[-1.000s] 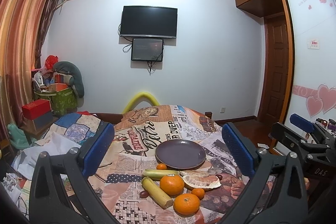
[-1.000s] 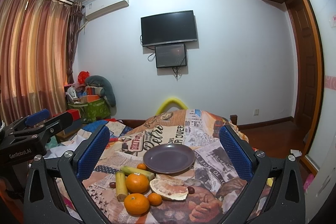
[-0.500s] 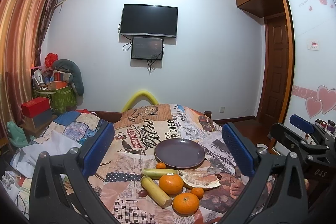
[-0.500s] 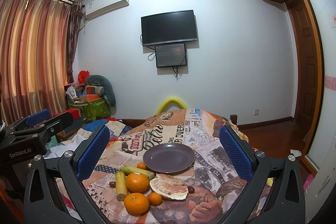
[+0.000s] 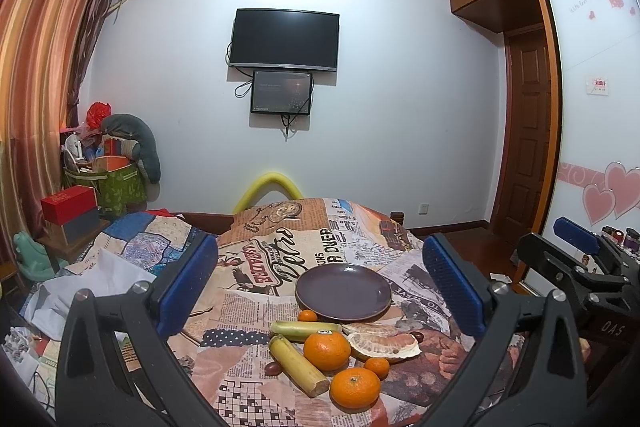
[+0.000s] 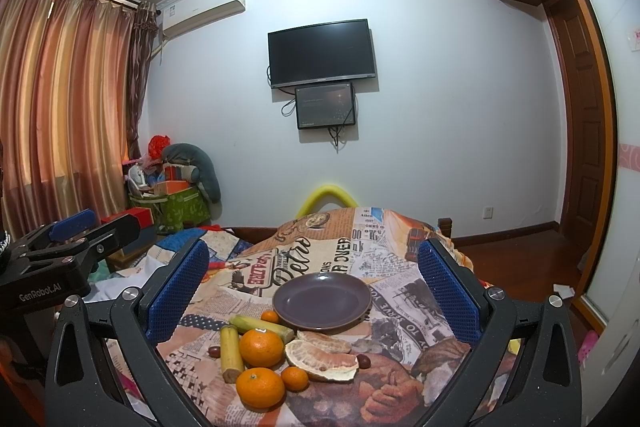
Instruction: Organize fruits
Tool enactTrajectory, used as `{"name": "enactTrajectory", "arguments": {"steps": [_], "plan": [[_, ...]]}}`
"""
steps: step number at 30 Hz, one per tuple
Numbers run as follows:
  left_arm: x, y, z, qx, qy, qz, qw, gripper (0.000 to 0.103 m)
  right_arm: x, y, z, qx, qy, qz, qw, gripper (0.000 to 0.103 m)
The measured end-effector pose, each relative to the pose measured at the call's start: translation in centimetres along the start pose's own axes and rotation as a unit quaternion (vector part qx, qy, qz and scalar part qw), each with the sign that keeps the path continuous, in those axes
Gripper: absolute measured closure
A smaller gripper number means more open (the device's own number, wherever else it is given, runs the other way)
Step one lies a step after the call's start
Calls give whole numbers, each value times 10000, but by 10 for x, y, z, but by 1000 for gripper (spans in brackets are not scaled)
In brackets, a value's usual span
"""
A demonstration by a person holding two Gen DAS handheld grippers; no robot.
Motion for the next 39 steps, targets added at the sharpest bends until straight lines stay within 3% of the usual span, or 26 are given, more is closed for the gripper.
{"name": "enactTrajectory", "arguments": {"steps": [14,19,25,32,39], "plan": [[-2,4,-1,14,26,3,10000,0,-2,0,-1,-4,22,-48,10000,0],[-11,2,-16,259,87,-127,9995,0,-8,-4,-6,-56,73,-70,9999,0],[-36,12,-56,257,706,41,9972,0,-32,-17,-28,-232,465,-102,9986,0],[-75,29,-107,220,1596,238,9866,0,-75,-38,-60,-240,1216,-346,9917,0],[-113,27,-144,239,2189,-96,9754,18,-106,-44,-80,-97,1781,-433,9830,2]]}}
Point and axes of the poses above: each gripper's, at about its wrist camera, not at the fingertips, and z roughly against the way its jaws point, y to its left, x to its top, the point moved 5 cm from there along -z, roughly the way its jaws point, and after that the axes turned 14 degrees about x, right-handed, at the moved point
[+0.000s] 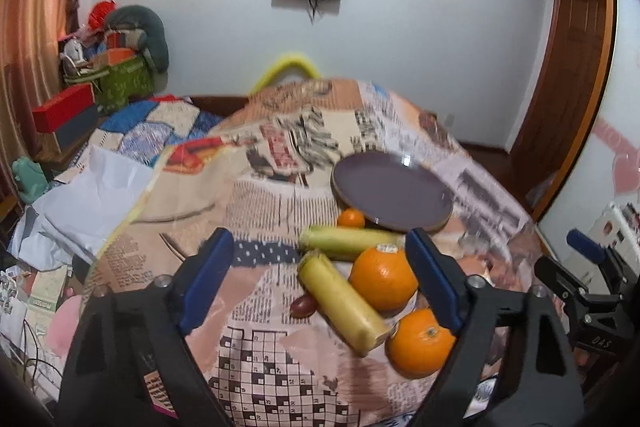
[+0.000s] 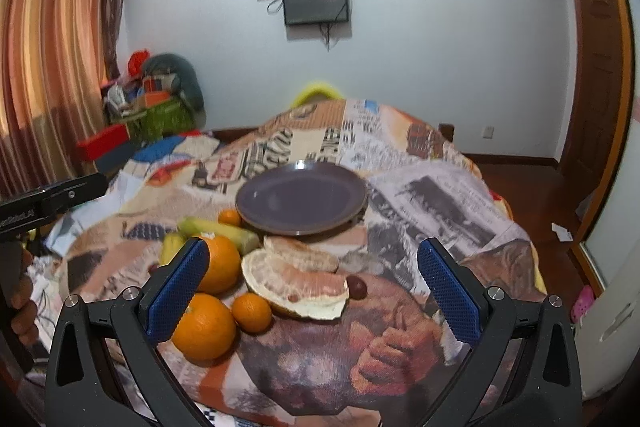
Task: Organize fruits
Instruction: 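Move both tools toward the fruit pile, right tool toward the pomelo segment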
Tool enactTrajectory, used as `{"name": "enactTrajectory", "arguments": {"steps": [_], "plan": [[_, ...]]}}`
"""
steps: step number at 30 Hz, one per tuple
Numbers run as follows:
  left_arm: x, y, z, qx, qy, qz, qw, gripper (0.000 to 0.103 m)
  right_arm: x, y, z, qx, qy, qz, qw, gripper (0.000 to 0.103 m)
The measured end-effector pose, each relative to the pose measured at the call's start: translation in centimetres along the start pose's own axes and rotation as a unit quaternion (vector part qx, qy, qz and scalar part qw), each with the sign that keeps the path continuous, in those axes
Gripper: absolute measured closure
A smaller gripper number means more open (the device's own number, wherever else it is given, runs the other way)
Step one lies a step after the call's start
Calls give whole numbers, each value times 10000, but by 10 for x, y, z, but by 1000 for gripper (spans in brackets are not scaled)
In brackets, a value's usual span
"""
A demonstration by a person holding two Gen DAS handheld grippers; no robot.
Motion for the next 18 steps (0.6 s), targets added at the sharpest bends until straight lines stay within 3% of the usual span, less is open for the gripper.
{"name": "enactTrajectory", "arguments": {"steps": [4,6,9,12,18], "plan": [[-13,-10,-25,-75,359,-265,9990,25,-7,-3,-15,82,254,88,9996,15],[-19,-16,-35,-130,555,-392,9976,30,-12,-6,-22,183,404,54,9990,28],[-29,-22,-49,-230,895,-531,9943,35,-20,-14,-33,428,672,-74,9968,41],[-38,-27,-58,-335,1138,-578,9912,38,-26,-20,-41,502,849,-88,9951,46],[-53,-38,-66,-417,1418,-724,9864,38,-38,-36,-49,496,1168,-72,9919,46]]}}
Point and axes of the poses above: each gripper's, at about its wrist camera, not at the fingertips, and z roughly against the way its jaws point, y to its left, x to its top, the point moved 5 cm from there along -z, roughly the way its jaws point, and after that the axes turned 14 degrees about x, right-handed, at the moved point
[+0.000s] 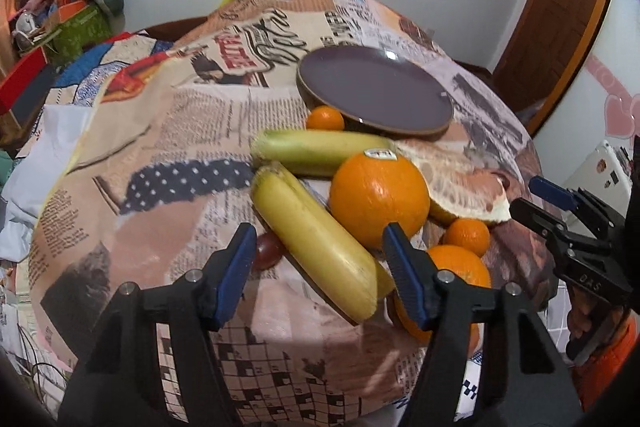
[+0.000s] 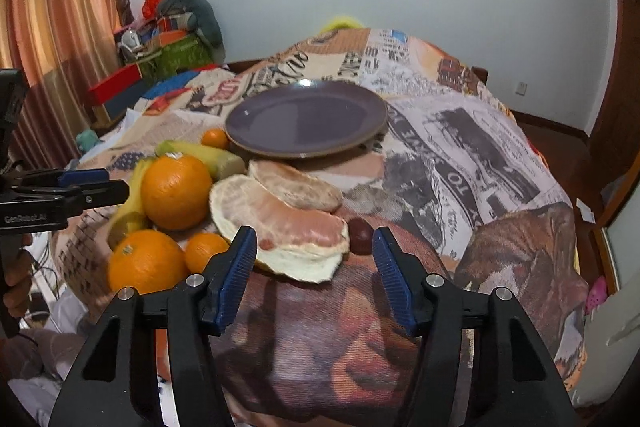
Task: Organize fruits
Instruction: 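Move both tools toward the fruit pile, right tool toward the pomelo segment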
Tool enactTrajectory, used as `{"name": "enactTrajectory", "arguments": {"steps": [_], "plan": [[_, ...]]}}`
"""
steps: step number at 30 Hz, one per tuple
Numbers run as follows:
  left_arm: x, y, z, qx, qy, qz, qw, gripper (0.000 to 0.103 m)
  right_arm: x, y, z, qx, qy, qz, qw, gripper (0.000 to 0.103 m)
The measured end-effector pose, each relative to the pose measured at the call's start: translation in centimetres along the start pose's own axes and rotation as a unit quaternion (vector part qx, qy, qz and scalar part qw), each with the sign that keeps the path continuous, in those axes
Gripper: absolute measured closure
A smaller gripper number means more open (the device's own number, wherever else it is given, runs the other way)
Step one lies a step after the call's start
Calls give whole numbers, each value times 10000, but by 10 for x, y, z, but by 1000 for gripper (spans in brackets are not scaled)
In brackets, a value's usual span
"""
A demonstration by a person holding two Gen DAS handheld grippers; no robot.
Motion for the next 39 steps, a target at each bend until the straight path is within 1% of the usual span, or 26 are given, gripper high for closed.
{"name": "enactTrajectory", "arguments": {"steps": [5,7,10,13,16,22,24,26,28,30,32,36,39], "plan": [[-5,-4,-11,91,201,11,9998,38,-6,-4,-5,133,240,20,9996,46],[-5,-4,-12,69,238,95,9996,37,-8,-3,-7,207,284,38,9994,46],[-6,-3,-13,186,221,94,9995,32,-9,-4,-11,323,328,15,9989,46],[-7,-2,-13,309,194,-74,9993,28,-12,-2,-18,520,412,-59,9978,46],[-6,1,-12,346,230,-191,9990,28,-12,0,-22,567,425,-23,9975,46],[-11,12,-6,586,239,-415,9971,28,-9,1,-29,542,393,-21,9978,46],[-14,19,-6,728,288,-454,9959,28,-8,0,-29,567,343,-69,9978,46],[-18,30,-9,967,366,-439,9937,30,-7,-1,-28,588,287,-101,9978,48],[-22,41,-16,1056,535,-315,9925,35,-6,-3,-26,573,237,-109,9980,50],[-26,50,-25,888,799,-37,9928,38,-4,-7,-24,495,152,-153,9985,51],[-25,53,-26,682,854,172,9939,38,-2,-10,-24,482,161,-209,9985,51],[-17,41,-17,463,609,61,9970,38,-2,-7,-24,448,231,-174,9986,51],[-11,28,-13,430,412,-138,9981,37,-5,-6,-26,602,315,-297,9972,45]]}}
Point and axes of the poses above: each gripper's, at about its wrist camera, not at the fingertips, and z roughly against the way its jaws point, y to its left, x to its top, the point moved 5 cm from there along -z, roughly the way its jaws point, and after that the axes turned 14 degrees about x, right-handed, at the moved point
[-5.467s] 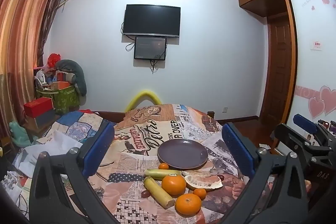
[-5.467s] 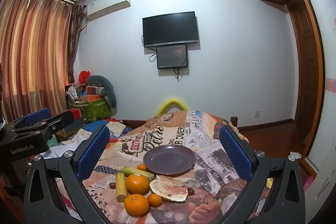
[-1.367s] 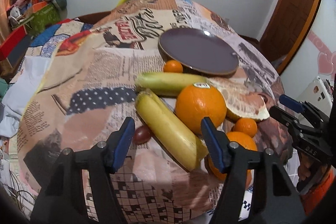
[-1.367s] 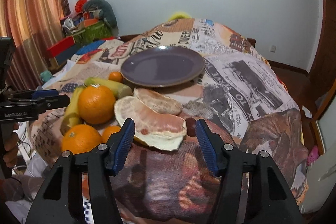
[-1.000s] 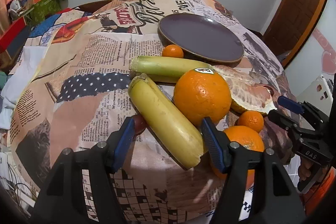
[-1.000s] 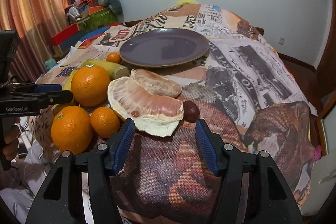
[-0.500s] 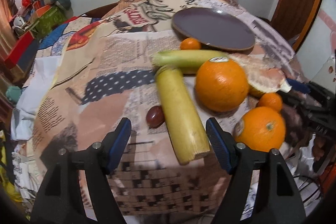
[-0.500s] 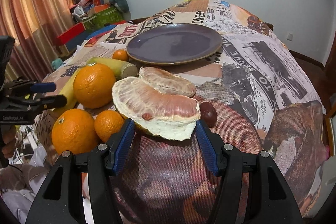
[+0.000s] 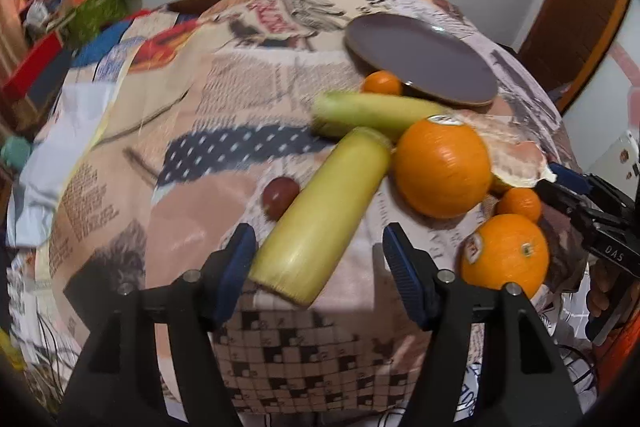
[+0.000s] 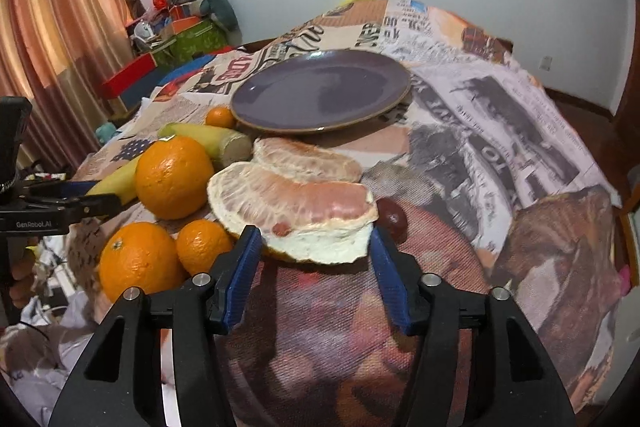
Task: Organize fruits
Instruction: 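Move both tools toward the fruit pile, right tool toward the pomelo segment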
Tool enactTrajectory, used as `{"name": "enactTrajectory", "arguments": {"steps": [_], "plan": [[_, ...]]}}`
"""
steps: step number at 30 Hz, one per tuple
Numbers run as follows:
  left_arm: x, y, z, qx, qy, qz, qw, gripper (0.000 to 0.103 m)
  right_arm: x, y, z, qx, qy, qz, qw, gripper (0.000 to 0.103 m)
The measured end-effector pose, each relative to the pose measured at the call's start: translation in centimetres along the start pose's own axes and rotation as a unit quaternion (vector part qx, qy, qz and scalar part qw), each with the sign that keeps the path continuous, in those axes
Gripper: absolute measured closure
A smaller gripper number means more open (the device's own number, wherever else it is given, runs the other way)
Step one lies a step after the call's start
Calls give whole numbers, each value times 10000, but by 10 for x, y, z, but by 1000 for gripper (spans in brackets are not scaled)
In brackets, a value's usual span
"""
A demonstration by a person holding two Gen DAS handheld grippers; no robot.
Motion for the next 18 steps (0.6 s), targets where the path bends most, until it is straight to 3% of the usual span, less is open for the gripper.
{"name": "enactTrajectory", "arguments": {"steps": [3,10,18], "plan": [[3,-6,-5,79,-39,-168,9998,37,-3,1,-4,79,63,-47,9999,38],[6,-7,-20,67,106,-146,9998,37,-3,2,-14,104,119,-19,9999,33],[8,-10,-27,187,63,-117,9997,36,5,2,-24,237,43,-29,9997,20]]}}
Point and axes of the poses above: each gripper's, at about its wrist camera, not at the fingertips, and z roughly against the way its jaws point, y to its left, x to its top, the point moved 5 cm from there along -z, roughly the way its jaws point, and after that the axes turned 14 degrees about x, right-handed, at the moved point
